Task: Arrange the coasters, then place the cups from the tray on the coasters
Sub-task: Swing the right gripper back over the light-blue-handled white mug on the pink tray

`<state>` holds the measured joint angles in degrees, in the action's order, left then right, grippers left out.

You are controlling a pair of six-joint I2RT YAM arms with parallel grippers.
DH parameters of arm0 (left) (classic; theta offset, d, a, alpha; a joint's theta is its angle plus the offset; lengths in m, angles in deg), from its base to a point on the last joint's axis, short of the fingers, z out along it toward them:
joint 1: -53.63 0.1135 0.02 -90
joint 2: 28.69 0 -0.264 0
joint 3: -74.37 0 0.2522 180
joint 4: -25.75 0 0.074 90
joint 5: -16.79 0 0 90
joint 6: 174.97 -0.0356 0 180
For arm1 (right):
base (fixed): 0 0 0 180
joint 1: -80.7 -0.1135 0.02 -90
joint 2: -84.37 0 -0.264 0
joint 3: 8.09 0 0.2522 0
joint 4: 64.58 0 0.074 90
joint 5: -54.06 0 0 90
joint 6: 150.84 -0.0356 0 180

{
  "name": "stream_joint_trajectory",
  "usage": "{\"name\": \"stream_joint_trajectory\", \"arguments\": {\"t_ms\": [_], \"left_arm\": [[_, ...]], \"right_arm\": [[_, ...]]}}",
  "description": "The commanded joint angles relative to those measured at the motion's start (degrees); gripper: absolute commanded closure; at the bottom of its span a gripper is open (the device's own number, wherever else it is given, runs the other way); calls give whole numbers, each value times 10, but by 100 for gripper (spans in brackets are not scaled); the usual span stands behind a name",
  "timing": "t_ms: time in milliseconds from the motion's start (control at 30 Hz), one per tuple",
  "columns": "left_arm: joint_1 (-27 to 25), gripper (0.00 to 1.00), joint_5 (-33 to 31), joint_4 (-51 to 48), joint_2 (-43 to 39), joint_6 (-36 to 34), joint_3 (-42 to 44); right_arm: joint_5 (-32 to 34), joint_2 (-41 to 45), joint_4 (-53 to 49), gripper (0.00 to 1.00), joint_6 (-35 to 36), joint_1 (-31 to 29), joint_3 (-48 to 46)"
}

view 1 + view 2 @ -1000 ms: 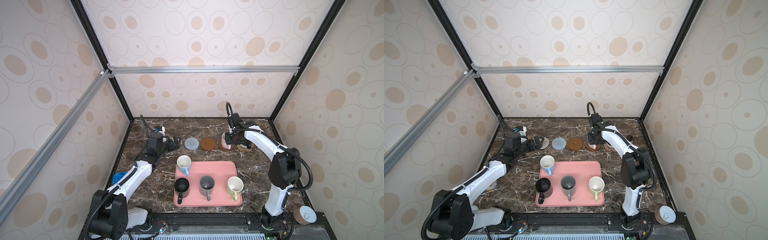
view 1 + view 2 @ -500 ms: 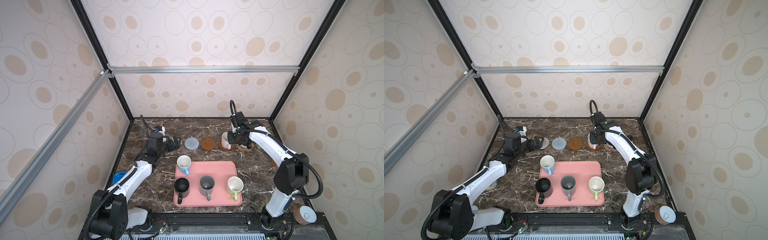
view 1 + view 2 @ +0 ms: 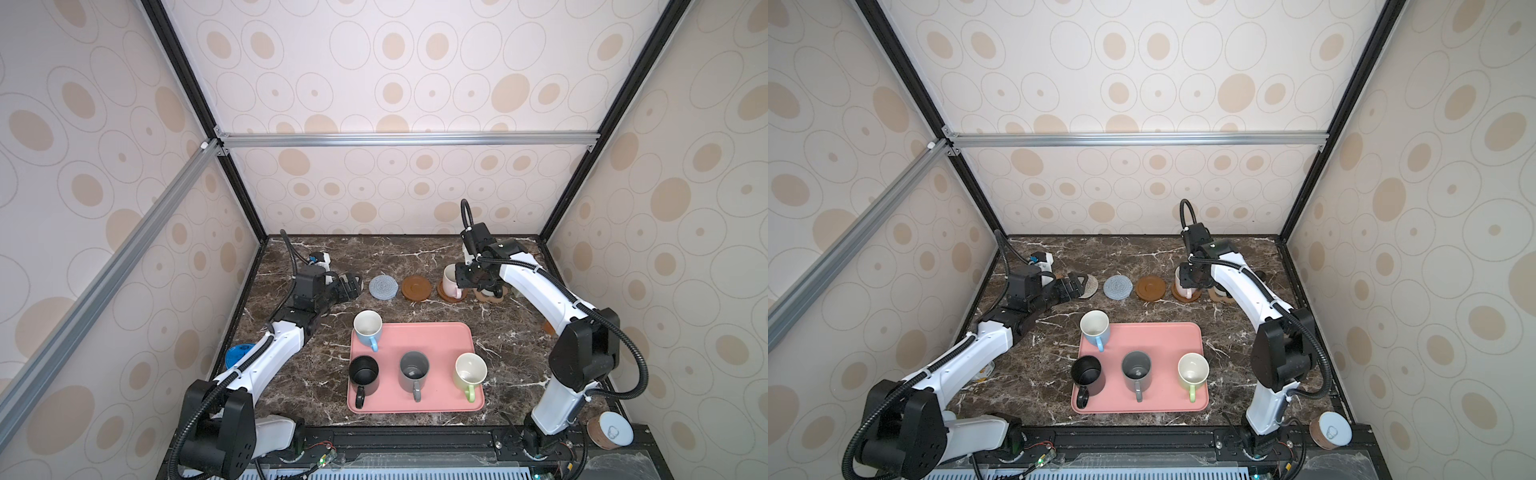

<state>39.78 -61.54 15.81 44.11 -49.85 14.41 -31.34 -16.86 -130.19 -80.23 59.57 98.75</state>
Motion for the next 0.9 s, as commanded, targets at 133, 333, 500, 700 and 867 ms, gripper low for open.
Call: {"name": "stream_joint_trajectory", "arguments": {"t_ms": [133, 333, 500, 700, 867], "left_arm": [[5, 0, -2, 0, -13, -9, -6], [6, 0, -4, 0, -16, -6, -5], [5, 0, -5, 0, -15, -3, -4], [5, 0, -12, 1, -19, 2, 0], [8, 0, -17, 0, -18, 11, 2]], "right_arm": [[-34, 18, -13, 57, 3, 1, 1], [-55, 18, -6, 56, -2, -9, 4], [-65, 12, -4, 56, -6, -32, 10], [-71, -5, -11, 55, -6, -68, 32], [-77, -19, -13, 55, -9, -97, 47]]}}
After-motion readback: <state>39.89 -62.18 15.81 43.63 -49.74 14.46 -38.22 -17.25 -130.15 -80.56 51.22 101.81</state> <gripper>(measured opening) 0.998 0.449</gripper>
